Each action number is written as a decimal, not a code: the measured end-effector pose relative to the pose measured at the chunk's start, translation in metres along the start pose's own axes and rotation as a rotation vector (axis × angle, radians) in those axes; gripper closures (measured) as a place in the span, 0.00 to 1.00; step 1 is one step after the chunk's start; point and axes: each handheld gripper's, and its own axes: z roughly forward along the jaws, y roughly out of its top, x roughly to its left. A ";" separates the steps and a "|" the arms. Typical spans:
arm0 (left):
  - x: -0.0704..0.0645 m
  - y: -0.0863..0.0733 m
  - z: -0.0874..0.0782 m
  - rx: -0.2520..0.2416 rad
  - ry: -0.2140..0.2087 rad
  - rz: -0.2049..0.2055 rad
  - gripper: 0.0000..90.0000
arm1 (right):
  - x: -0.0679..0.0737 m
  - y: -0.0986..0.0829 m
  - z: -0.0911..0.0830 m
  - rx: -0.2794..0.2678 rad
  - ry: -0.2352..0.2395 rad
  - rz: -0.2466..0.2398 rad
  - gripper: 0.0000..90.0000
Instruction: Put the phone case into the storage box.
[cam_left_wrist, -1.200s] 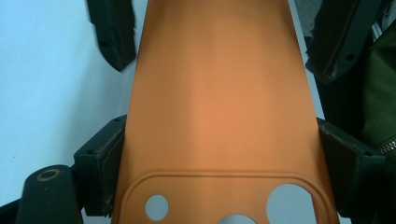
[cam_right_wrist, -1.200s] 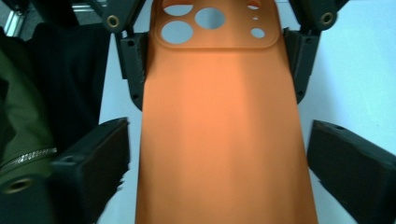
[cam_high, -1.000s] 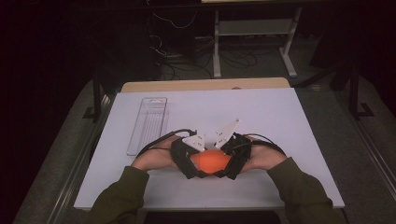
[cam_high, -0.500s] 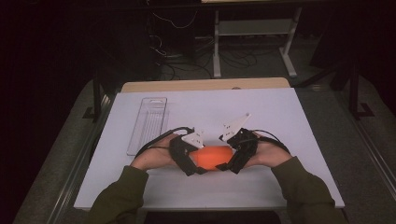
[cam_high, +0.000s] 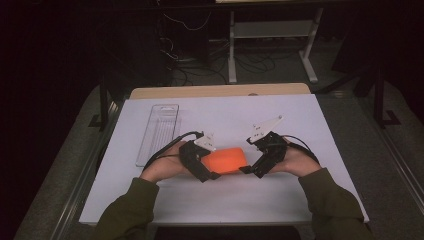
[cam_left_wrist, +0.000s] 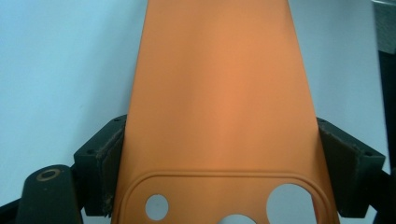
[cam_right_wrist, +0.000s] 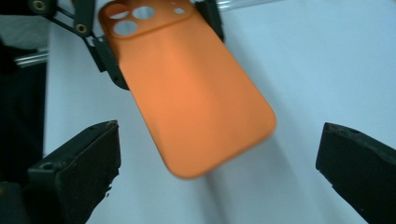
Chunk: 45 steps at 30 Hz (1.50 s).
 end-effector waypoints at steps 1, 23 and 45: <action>0.001 0.000 0.000 -0.001 0.005 -0.011 0.17 | -0.001 -0.001 -0.002 0.001 -0.016 0.022 0.00; 0.009 0.001 0.004 -0.011 0.141 -0.182 0.17 | -0.003 -0.042 -0.011 -0.008 -0.203 0.266 0.00; 0.011 0.001 0.004 -0.015 0.171 -0.258 0.17 | 0.027 -0.072 -0.001 -0.112 -0.370 0.399 0.00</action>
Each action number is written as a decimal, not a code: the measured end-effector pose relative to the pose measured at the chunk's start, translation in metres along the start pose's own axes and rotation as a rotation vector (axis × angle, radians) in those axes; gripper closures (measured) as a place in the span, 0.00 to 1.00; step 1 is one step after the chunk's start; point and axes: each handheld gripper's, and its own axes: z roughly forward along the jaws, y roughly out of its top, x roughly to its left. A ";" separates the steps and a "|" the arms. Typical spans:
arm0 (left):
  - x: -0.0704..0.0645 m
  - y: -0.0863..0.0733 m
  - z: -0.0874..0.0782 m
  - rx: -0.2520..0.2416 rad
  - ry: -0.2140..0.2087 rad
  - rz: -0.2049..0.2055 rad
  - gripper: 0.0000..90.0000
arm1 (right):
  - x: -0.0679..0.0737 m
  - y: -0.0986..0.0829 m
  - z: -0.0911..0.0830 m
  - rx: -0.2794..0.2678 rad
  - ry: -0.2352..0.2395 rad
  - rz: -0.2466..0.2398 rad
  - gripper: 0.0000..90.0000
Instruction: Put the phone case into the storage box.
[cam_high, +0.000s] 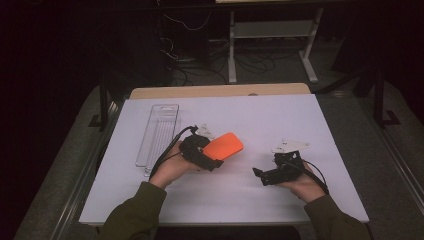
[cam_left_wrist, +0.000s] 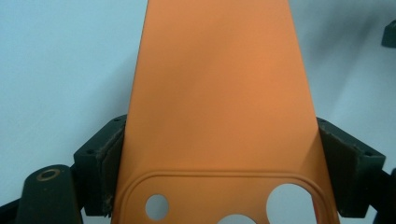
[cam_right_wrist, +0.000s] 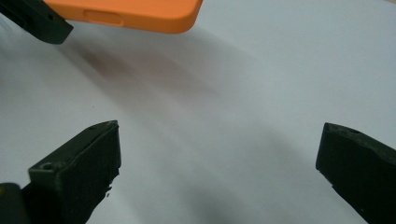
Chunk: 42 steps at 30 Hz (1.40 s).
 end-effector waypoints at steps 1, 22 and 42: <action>0.000 0.000 0.000 -0.003 -0.001 -0.004 0.17 | 0.000 0.000 0.001 0.000 -0.002 -0.006 0.00; -0.004 0.002 -0.001 -0.041 -0.016 -0.055 0.17 | 0.005 0.007 0.022 -0.069 0.007 0.010 0.00; -0.006 0.002 -0.001 -0.027 -0.039 -0.036 0.17 | 0.012 0.009 0.026 -0.079 -0.067 -0.105 0.00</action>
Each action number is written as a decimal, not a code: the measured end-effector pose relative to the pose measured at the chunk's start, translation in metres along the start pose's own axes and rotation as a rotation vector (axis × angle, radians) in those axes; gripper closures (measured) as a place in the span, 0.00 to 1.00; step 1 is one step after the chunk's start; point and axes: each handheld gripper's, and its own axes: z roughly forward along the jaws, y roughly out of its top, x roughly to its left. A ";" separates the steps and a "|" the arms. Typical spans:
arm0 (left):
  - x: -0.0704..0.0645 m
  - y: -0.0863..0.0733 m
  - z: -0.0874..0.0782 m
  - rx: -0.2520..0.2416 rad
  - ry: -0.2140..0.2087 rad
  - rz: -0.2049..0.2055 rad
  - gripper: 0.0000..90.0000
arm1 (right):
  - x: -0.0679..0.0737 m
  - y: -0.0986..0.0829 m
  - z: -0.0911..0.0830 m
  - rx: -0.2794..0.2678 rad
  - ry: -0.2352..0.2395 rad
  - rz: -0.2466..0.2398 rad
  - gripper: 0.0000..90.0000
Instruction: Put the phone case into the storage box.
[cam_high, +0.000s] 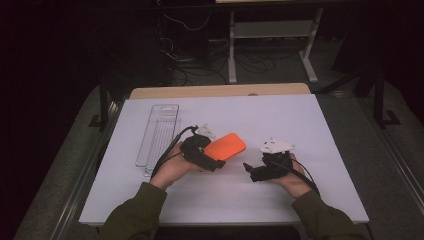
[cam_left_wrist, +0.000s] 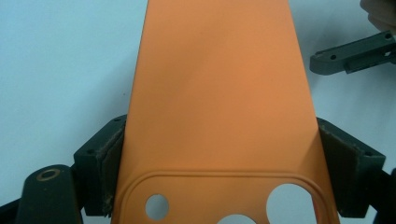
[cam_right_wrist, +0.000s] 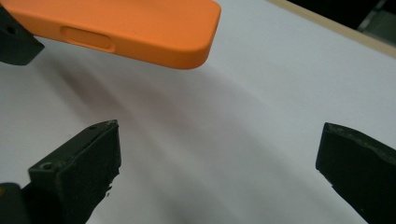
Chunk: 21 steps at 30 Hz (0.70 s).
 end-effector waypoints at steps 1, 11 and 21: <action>-0.001 0.000 0.000 0.000 -0.001 -0.001 0.17 | 0.000 0.000 0.000 -0.001 -0.009 -0.020 0.00; 0.000 0.000 0.000 0.007 -0.002 0.016 0.17 | 0.005 0.001 -0.002 -0.016 -0.058 -0.112 0.00; 0.000 0.000 0.000 0.012 0.000 0.030 0.17 | 0.009 0.001 -0.003 -0.023 -0.111 -0.203 0.00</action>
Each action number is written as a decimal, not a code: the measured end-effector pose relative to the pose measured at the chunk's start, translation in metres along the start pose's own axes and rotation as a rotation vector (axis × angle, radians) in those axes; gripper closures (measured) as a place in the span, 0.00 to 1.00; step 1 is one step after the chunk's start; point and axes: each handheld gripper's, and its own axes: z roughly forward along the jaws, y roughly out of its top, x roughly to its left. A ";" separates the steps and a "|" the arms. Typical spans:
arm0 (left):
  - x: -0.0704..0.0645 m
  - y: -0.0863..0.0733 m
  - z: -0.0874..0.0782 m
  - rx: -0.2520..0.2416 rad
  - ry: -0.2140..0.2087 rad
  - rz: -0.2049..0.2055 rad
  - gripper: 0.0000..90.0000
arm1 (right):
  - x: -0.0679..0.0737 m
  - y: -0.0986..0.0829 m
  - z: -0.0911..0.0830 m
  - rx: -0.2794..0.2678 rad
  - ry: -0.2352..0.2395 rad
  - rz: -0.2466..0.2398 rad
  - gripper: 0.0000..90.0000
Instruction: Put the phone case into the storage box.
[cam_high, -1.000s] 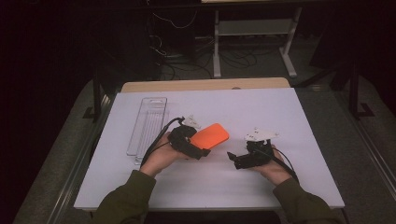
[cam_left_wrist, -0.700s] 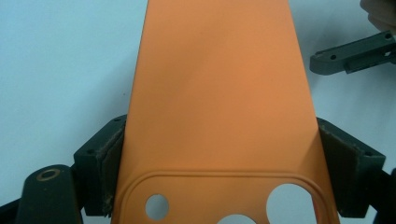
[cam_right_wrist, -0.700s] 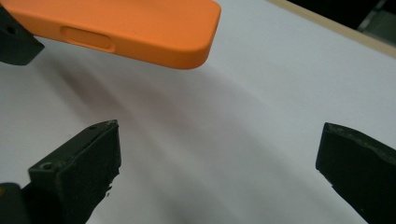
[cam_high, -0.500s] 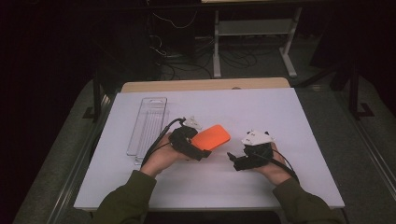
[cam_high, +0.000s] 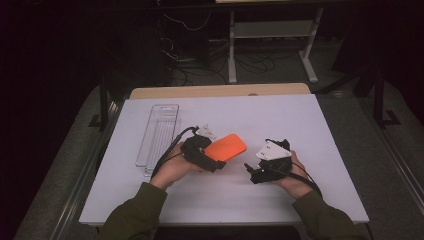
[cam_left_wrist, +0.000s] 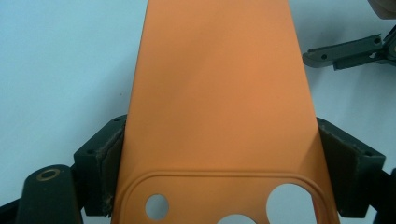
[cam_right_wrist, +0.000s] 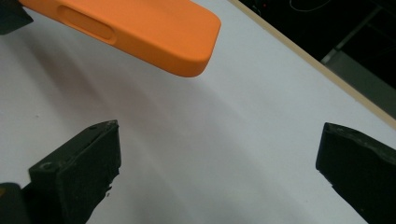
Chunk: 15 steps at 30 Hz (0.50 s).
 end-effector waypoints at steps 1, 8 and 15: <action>0.000 0.000 0.000 0.004 -0.003 -0.001 0.17 | 0.000 0.000 0.000 -0.001 -0.007 -0.010 0.00; -0.001 0.000 0.000 0.003 -0.003 0.003 0.17 | 0.002 0.001 -0.001 -0.015 -0.040 -0.064 0.00; -0.002 0.000 0.001 0.000 -0.001 0.009 0.17 | 0.004 0.002 -0.003 -0.025 -0.076 -0.113 0.00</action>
